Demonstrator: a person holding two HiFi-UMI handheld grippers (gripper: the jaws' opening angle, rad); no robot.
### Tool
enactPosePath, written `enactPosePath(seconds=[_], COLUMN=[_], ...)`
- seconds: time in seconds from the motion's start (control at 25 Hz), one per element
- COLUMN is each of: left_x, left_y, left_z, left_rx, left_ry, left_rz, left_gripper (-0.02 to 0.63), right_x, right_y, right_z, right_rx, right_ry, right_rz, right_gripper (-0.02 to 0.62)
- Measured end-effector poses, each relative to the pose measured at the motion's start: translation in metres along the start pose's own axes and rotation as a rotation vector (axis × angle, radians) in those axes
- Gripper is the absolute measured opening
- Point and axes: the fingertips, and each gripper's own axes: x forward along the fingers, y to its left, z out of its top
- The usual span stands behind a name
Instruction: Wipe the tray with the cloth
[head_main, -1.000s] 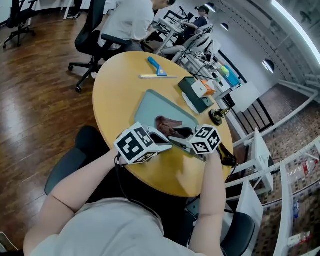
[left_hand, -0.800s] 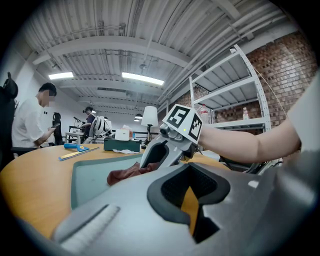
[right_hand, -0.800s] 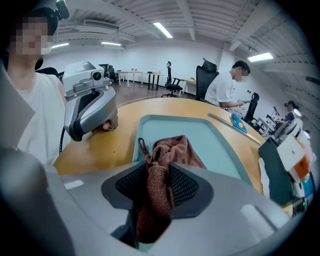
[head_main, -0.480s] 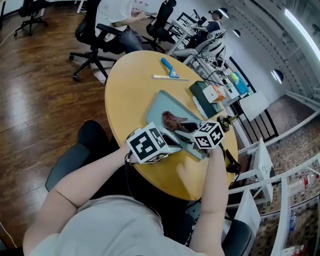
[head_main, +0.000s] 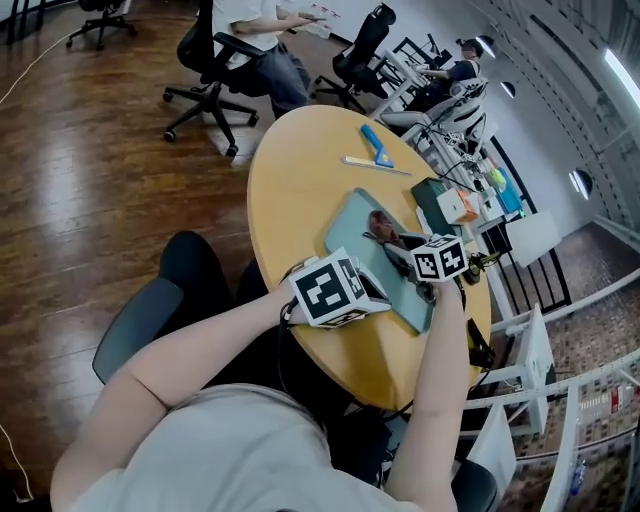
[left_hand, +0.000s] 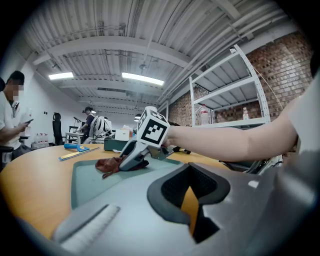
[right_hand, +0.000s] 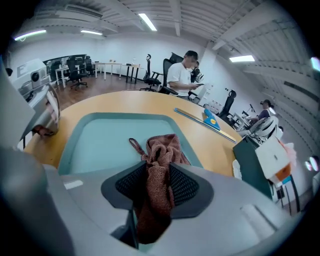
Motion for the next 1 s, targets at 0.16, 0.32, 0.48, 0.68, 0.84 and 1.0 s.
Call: enactPosePath(seconds=[0.16, 0.32, 0.48, 0.68, 0.84, 1.0], left_x=[-0.008, -0.008, -0.006, -0.016, -0.018, -0.016], left_y=[-0.001, -0.003, -0.003, -0.002, -0.004, -0.002], left_z=[-0.001, -0.001, -0.002, -0.003, -0.002, -0.003], left_rx=[0.001, -0.001, -0.001, -0.001, -0.002, -0.004], left_ry=[0.0, 0.0, -0.001, -0.005, -0.007, -0.008], left_rz=[-0.001, 0.0, 0.005, 0.006, 0.002, 0.0], left_gripper=[0.002, 0.002, 0.002, 0.002, 0.002, 0.002], right_x=[0.011, 0.019, 0.021, 0.005, -0.013, -0.024], right_y=[-0.02, -0.021, -0.007, 0.048, 0.09, 0.116], right_z=[0.005, 0.016, 0.021, 0.027, 0.027, 0.023], right_rx=[0.031, -0.02, -0.066, -0.141, -0.187, -0.206], right_ry=[0.012, 0.024, 0.044, 0.017, -0.017, -0.046], right_rz=[-0.084, -0.12, -0.107, -0.013, 0.065, 0.129], right_gripper=[0.144, 0.144, 0.143, 0.143, 0.143, 0.143])
